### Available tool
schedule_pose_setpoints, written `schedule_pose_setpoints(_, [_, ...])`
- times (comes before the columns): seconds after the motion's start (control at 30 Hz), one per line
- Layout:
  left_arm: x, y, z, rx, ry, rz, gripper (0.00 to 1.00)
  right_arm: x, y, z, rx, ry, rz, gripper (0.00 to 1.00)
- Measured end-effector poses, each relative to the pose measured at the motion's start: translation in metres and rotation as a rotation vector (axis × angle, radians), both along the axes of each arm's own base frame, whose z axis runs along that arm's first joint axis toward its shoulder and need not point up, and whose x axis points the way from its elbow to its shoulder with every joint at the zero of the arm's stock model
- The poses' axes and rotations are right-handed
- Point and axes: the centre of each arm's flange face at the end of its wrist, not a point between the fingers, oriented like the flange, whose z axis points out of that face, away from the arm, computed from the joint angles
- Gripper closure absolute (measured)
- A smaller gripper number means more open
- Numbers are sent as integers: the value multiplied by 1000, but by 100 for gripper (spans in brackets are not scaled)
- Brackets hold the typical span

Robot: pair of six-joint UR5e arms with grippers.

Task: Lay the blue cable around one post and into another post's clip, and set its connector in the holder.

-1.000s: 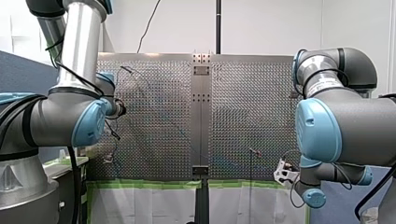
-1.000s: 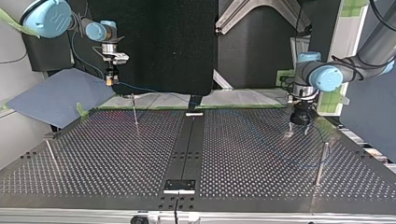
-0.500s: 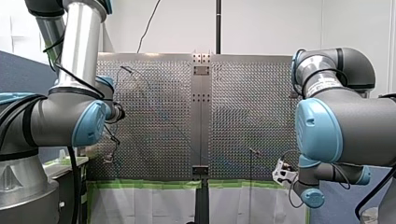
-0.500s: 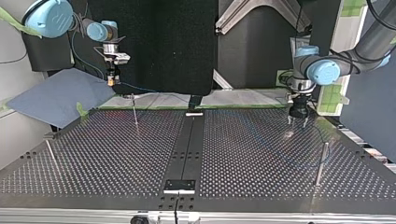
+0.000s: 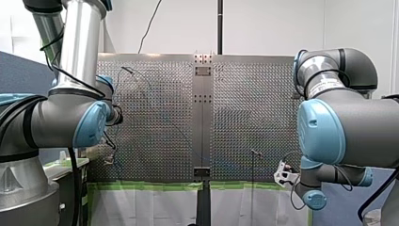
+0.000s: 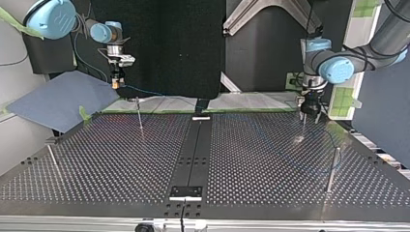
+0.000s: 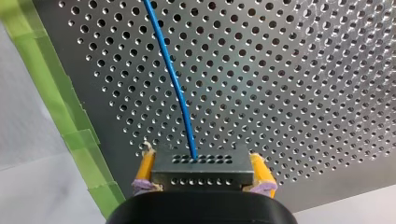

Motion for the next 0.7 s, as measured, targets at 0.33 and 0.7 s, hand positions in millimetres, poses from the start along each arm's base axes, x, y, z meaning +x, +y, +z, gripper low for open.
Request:
schedule_pose_setpoints(0.33, [4, 32, 49, 96, -28, 63, 0, 1, 1, 0, 5, 0, 2, 100])
schedule_pose_setpoints(0.7, [11, 69, 133, 233, -97, 176, 0, 3, 1, 0, 6, 0, 5, 100])
